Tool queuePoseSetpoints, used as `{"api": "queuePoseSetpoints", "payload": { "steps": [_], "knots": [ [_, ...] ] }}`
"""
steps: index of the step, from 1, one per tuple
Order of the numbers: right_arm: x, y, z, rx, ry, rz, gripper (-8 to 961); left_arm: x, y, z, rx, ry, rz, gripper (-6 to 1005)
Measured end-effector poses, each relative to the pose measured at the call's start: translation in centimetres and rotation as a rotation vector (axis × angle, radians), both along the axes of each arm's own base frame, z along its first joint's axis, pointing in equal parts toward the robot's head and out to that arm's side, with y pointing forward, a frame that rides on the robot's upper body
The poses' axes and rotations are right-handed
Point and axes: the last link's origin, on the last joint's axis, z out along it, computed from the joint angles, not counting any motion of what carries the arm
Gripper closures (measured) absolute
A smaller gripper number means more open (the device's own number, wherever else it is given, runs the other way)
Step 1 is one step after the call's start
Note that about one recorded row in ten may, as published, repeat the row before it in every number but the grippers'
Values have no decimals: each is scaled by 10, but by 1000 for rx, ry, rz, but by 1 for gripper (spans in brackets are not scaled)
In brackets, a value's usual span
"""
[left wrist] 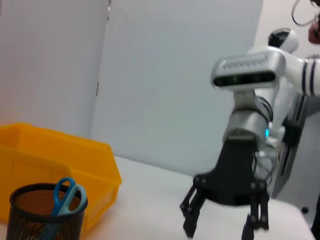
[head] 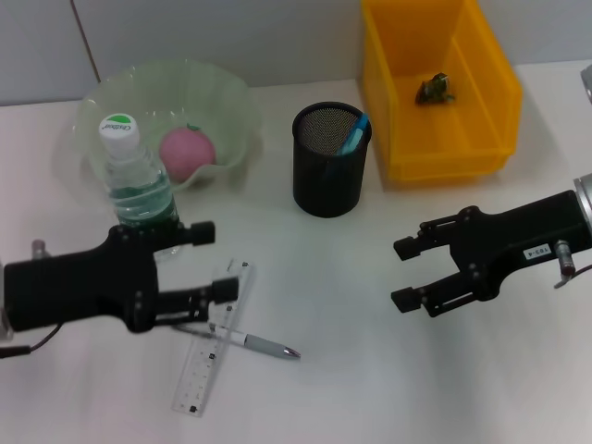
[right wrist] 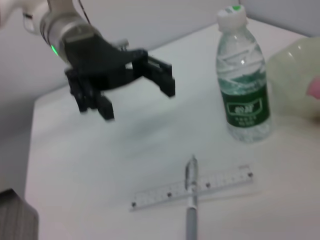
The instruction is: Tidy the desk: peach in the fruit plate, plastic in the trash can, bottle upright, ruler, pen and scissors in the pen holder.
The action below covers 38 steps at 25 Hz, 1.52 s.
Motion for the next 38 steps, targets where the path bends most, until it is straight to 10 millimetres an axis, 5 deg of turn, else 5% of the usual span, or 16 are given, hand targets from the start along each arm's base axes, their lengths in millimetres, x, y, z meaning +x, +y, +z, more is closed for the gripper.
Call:
{"api": "queuePoseSetpoints", "payload": {
  "steps": [9, 16, 27, 38],
  "knots": [
    [8, 0, 5, 3, -99, 10, 154, 36, 28, 10, -197, -12, 274, 186],
    [3, 2, 12, 20, -118, 44, 154, 45, 43, 18, -233, 134, 460, 187],
    [3, 6, 14, 15, -162, 32, 155, 77, 55, -22, -367, 535, 615, 187],
    [4, 6, 20, 38, -190, 56, 155, 99, 65, -25, -261, 741, 666, 186]
  ]
}}
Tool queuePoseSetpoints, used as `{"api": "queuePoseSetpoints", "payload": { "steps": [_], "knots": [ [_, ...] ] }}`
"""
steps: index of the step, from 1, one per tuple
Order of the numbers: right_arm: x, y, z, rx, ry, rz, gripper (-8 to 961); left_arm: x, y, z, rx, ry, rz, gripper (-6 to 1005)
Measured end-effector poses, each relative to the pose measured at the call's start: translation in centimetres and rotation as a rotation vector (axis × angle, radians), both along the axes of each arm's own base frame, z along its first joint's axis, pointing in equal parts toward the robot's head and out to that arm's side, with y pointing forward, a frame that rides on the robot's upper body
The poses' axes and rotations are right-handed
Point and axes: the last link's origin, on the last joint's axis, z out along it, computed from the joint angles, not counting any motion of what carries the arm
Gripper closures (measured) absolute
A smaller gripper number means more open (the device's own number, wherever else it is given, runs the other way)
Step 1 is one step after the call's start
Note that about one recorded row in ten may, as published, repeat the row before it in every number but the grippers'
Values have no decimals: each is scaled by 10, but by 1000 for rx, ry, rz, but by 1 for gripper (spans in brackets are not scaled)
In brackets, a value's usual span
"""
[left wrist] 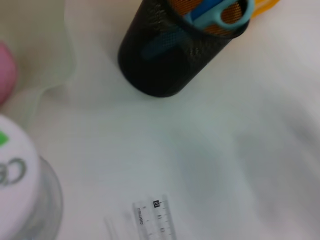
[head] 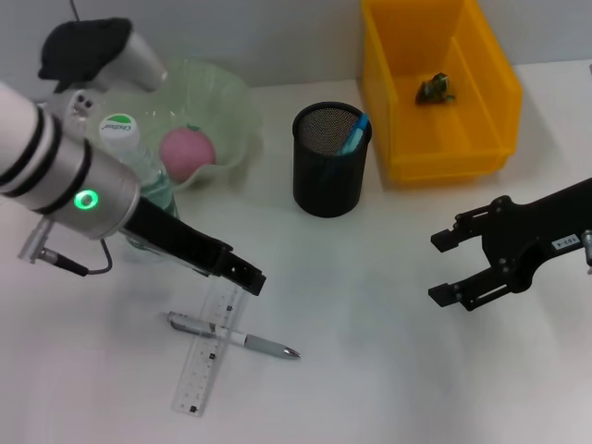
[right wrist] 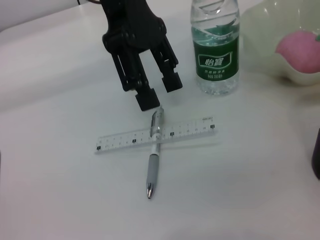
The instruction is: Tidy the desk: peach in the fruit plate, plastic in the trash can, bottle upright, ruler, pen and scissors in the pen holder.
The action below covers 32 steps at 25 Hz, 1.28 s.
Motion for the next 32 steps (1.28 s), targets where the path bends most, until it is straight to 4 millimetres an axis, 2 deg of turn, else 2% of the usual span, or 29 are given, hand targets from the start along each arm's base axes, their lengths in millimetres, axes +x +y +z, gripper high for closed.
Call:
{"api": "queuePoseSetpoints", "payload": {
  "steps": [4, 10, 23, 32],
  "knots": [
    [-2, 1, 0, 8, 1, -10, 155, 11, 2, -14, 9, 103, -34, 186],
    [-5, 2, 2, 12, 5, -17, 155, 17, 6, -26, 13, 148, -72, 187],
    [-7, 0, -3, 11, 27, -22, 155, 17, 12, -33, 29, 164, -87, 187],
    [-9, 0, -3, 8, 34, -35, 156, 8, 19, -41, 48, 165, -58, 186]
  ]
}}
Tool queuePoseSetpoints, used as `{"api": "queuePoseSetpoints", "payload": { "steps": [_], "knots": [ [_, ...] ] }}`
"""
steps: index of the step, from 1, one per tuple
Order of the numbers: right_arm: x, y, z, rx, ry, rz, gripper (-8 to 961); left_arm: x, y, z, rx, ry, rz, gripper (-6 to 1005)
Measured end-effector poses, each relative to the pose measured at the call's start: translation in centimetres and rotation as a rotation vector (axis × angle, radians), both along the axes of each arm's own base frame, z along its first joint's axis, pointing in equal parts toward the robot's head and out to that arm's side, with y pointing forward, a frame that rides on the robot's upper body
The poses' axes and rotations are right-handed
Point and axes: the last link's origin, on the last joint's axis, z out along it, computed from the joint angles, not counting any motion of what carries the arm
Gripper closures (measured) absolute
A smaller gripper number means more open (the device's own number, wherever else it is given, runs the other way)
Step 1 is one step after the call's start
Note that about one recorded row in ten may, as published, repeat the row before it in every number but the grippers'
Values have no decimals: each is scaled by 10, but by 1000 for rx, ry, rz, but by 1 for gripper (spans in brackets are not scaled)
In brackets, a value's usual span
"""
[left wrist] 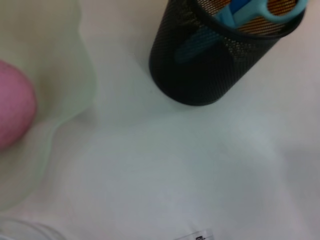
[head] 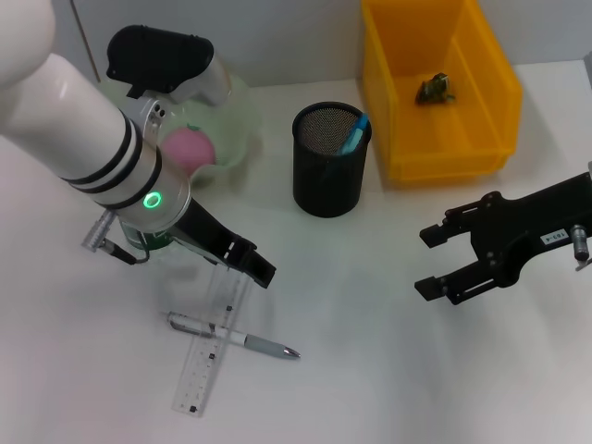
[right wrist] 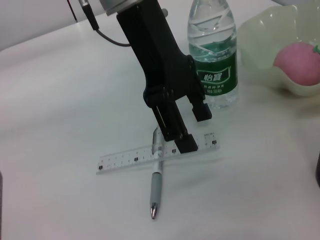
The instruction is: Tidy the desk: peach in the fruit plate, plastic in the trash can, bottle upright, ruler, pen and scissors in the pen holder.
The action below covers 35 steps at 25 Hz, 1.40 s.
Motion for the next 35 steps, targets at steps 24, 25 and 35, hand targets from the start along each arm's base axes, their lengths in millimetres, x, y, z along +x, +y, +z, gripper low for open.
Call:
{"api": "queuePoseSetpoints", "payload": {
  "steps": [24, 25, 35],
  "knots": [
    [-2, 2, 2, 9, 7, 1, 156, -15, 6, -14, 26, 35, 2, 187],
    [-1, 2, 2, 8, 8, 0, 156, -16, 6, -15, 26, 37, 4, 187],
    [-1, 1, 2, 8, 9, -3, 155, -18, 5, -19, 27, 46, -10, 187]
  ]
}}
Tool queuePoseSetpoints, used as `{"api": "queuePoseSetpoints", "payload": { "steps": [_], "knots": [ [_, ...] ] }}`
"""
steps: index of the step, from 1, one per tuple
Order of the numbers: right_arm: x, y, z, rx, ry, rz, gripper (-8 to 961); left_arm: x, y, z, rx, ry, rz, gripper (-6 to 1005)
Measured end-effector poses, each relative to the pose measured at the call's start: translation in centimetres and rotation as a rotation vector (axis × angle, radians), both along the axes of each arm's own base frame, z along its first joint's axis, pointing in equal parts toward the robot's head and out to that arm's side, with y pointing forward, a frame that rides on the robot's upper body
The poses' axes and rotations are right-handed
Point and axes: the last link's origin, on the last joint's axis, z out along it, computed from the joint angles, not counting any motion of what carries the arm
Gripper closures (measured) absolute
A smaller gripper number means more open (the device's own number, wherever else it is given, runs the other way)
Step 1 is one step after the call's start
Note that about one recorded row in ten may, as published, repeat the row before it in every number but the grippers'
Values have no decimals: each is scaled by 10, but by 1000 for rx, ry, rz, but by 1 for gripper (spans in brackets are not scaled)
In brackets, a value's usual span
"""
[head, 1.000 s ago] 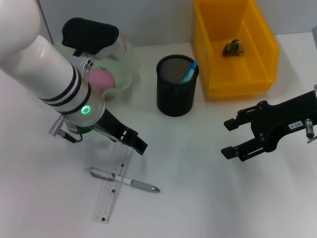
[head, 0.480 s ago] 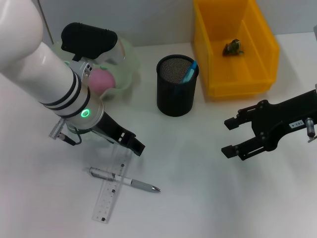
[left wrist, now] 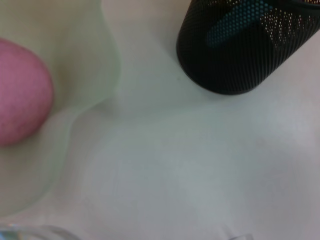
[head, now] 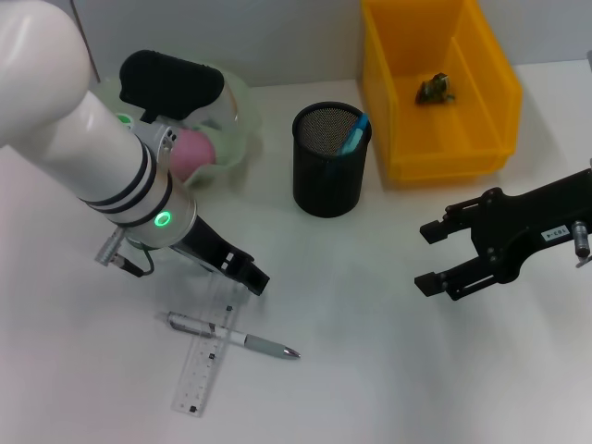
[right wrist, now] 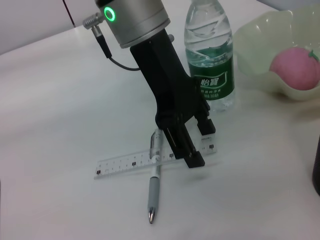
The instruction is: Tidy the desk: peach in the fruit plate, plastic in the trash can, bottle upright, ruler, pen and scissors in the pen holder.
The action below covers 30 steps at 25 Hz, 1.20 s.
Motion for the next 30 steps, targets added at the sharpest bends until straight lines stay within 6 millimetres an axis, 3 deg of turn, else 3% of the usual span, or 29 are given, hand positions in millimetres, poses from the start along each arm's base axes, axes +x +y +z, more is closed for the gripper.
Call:
{"api": "queuePoseSetpoints", "payload": {
  "steps": [10, 15, 18, 30],
  "knots": [
    [0, 0, 0, 0, 0, 1, 155, 1, -3, -5, -13, 8, -24, 267],
    [0, 0, 0, 0, 1, 1, 155, 1, -4, -7, -17, 16, -35, 364],
    [-1, 0, 0, 0, 1, 3, 156, 2, -5, -8, -22, 22, -49, 580],
    [0, -2, 2, -1, 8, 0, 156, 17, -9, -1, -35, 1, -89, 626]
  ]
}}
